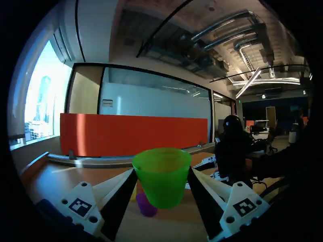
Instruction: Pour water
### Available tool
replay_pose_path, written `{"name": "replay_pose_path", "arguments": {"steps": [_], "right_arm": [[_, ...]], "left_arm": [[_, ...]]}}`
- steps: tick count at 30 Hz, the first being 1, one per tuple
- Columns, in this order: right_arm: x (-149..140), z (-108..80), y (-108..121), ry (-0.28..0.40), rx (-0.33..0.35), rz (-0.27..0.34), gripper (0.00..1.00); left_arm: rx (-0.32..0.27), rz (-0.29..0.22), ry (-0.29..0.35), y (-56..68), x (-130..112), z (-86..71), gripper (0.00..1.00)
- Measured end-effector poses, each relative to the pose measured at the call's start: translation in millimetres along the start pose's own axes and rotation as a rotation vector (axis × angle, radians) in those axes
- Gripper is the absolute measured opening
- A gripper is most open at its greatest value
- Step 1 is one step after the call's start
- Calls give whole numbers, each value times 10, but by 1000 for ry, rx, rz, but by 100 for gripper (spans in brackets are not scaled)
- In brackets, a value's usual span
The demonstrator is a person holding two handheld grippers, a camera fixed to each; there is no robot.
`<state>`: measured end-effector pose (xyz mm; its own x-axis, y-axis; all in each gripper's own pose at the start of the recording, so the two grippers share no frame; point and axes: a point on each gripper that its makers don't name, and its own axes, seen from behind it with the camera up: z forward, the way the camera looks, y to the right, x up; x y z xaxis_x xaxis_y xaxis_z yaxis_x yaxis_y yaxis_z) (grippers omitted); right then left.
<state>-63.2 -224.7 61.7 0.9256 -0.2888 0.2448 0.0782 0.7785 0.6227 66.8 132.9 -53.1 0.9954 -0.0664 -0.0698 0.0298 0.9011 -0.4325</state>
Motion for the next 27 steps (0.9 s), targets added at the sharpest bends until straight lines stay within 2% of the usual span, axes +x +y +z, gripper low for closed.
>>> {"name": "replay_pose_path", "arguments": {"steps": [6,15,27], "right_arm": [[-86,111,22,-34,1,-5,100],[-212,317,-3,-87,16,4,100],[-410,627,-5,-181,29,-11,100]], "left_arm": [[10,-17,10,-51,48,-15,85],[18,-7,-9,-100,-20,-19,85],[16,12,-34,-141,-98,-12,85]]}}
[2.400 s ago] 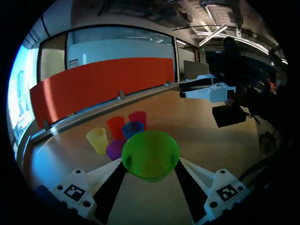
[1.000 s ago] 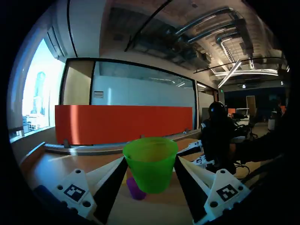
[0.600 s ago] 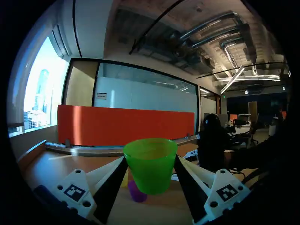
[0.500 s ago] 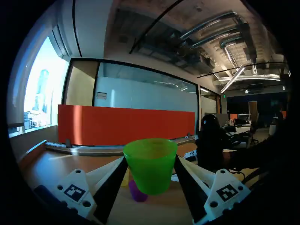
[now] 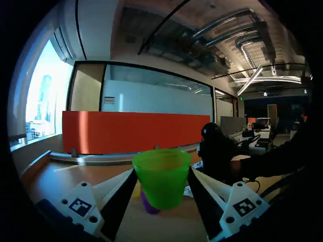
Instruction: Pour water
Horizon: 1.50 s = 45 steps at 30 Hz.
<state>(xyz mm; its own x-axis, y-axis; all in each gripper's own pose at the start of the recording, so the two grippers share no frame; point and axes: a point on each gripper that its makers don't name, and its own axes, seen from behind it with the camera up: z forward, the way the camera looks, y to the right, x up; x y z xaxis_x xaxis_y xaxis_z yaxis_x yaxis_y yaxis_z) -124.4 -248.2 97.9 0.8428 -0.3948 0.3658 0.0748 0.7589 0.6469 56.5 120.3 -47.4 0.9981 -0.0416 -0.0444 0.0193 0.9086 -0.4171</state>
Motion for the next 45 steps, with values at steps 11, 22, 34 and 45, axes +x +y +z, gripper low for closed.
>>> {"name": "replay_pose_path", "arguments": {"steps": [11,22,34,45], "right_arm": [[44,219,-21,-30,7,-13,100],[56,316,-75,-34,39,31,90],[84,278,-78,-9,45,54,88],[631,-158,-132,151,41,78,88]], "left_arm": [[-3,3,-14,-20,-68,17,85],[1,6,-23,-61,-111,29,85],[4,8,-28,-67,-149,40,85],[1,25,-38,-43,-151,56,85]]}}
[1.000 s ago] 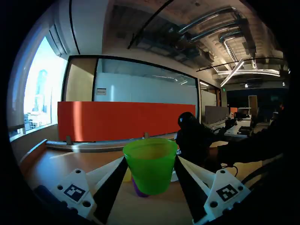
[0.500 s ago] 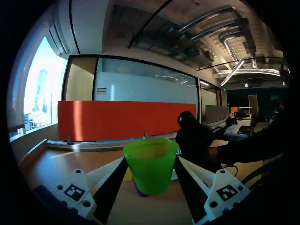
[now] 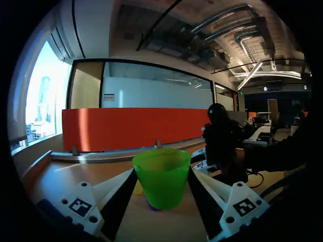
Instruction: Pour water
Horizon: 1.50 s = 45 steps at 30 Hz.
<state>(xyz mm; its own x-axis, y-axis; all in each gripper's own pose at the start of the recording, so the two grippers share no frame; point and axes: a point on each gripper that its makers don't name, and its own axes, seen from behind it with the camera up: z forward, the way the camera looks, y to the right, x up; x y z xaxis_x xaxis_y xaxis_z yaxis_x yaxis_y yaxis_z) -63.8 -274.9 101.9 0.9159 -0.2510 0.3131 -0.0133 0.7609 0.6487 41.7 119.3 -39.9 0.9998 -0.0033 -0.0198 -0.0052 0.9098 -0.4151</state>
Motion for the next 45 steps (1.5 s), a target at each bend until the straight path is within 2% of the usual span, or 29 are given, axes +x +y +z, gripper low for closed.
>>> {"name": "replay_pose_path", "arguments": {"steps": [6,12,26,35,45], "right_arm": [[385,-362,-120,104,1,31,88],[647,-750,-188,189,-21,15,88],[898,-1516,-254,330,-64,-25,88],[913,-1772,-295,373,-68,-67,88],[919,-1913,-349,381,-61,-130,88]], "left_arm": [[-13,14,-7,71,15,5,85],[-25,28,-22,133,26,-2,85],[-74,47,-61,289,38,-37,85],[-128,70,-98,418,-12,-61,85],[-177,77,-106,594,-20,-53,85]]}}
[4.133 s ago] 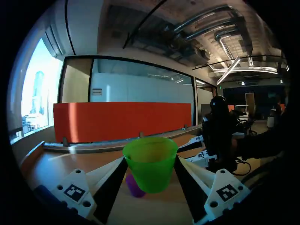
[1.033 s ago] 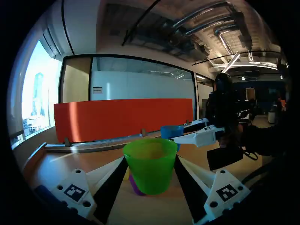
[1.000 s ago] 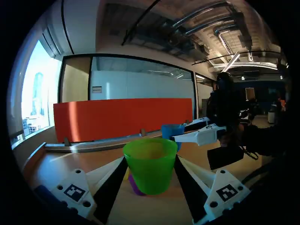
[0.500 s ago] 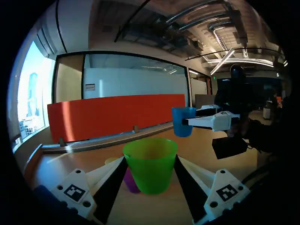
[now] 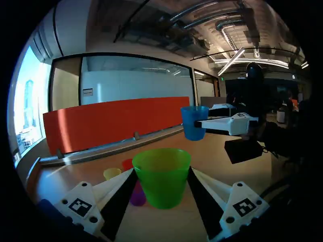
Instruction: Pour water
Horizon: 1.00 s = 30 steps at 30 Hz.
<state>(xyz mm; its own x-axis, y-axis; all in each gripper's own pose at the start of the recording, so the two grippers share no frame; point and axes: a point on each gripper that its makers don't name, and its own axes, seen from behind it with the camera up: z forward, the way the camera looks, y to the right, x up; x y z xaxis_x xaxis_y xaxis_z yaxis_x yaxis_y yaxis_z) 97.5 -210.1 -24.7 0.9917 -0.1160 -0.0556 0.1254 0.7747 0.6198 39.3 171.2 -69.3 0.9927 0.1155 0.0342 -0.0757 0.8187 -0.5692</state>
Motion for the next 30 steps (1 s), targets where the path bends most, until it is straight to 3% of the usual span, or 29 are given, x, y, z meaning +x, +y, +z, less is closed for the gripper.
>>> {"name": "replay_pose_path", "arguments": {"steps": [13,30], "right_arm": [[156,-92,-126,33,79,-113,88],[304,-137,-327,37,170,-337,88]], "left_arm": [[-98,-12,7,325,51,107,85],[-169,7,13,665,79,138,84]]}}
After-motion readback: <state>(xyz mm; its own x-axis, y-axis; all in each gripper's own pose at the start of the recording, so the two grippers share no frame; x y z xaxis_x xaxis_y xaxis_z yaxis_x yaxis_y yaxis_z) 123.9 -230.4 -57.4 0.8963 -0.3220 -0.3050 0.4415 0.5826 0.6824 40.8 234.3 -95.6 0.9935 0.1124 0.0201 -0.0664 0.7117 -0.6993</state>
